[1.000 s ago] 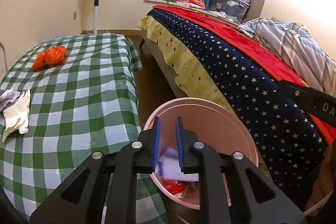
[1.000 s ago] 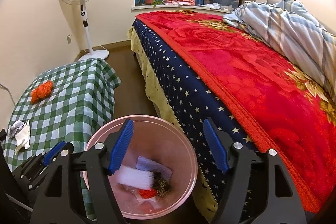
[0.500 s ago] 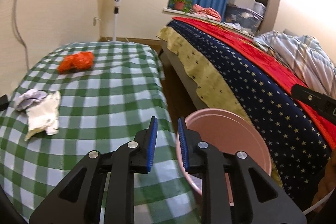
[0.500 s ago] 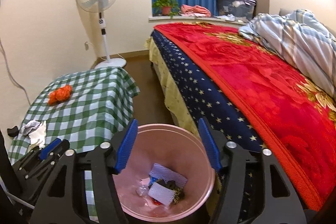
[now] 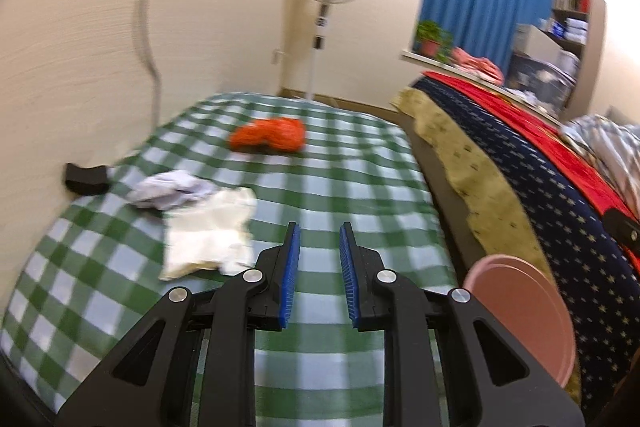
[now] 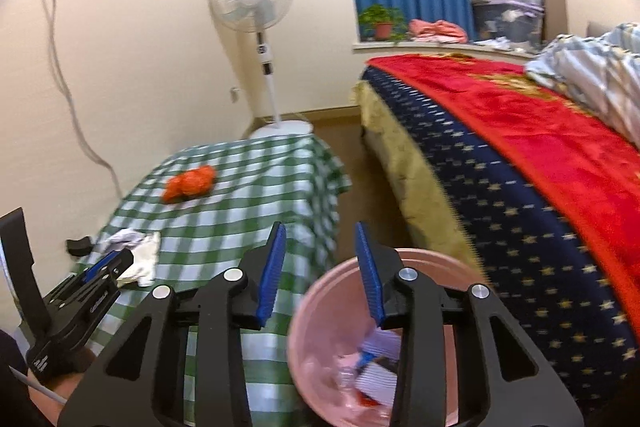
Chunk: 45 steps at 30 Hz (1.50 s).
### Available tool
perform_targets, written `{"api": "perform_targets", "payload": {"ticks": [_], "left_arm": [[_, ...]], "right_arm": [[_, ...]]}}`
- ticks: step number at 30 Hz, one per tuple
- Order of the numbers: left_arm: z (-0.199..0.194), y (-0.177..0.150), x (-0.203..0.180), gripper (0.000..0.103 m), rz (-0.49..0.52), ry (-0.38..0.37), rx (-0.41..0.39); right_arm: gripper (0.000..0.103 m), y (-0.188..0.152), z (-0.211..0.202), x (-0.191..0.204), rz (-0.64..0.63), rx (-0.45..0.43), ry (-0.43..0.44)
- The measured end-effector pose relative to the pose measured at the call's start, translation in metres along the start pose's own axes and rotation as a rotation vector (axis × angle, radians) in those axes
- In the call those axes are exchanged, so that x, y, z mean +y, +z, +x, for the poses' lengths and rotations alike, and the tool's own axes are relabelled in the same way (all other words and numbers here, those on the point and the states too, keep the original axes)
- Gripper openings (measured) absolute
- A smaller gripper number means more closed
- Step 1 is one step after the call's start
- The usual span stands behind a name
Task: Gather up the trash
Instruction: 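Move both tools back to the bed and grasp crumpled white paper with the right tool, then grasp the white tissue with the left tool while the right tool holds the crumpled paper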
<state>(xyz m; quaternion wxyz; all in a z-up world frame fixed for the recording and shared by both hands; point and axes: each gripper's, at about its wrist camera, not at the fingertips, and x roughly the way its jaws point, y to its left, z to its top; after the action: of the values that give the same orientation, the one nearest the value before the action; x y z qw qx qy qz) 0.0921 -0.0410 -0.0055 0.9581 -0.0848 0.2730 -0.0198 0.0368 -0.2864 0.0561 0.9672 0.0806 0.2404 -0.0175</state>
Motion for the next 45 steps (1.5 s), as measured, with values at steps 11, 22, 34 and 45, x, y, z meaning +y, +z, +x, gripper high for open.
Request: {"api": "perform_targets", "payload": {"ticks": [11,22,34,45], "left_arm": [[0.01,0.011,0.082,0.021,-0.168,0.197,-0.005],[-0.01,0.035,0.144,0.021,-0.293,0.322,-0.04],[0.003,0.034,0.149,0.021,-0.237,0.32,-0.02],[0.023,0.032,0.143,0.021,-0.246,0.29,0.006]], "right_arm": [[0.035,-0.007,0.041,0.074,-0.038,0.061,0.259],[0.037,-0.038,0.119,0.16,-0.041,0.267,0.467],[0.049,-0.074,0.187,0.199,0.1,0.478,0.559],[0.002,-0.072,0.179,0.19,0.128,0.512,0.559]]}}
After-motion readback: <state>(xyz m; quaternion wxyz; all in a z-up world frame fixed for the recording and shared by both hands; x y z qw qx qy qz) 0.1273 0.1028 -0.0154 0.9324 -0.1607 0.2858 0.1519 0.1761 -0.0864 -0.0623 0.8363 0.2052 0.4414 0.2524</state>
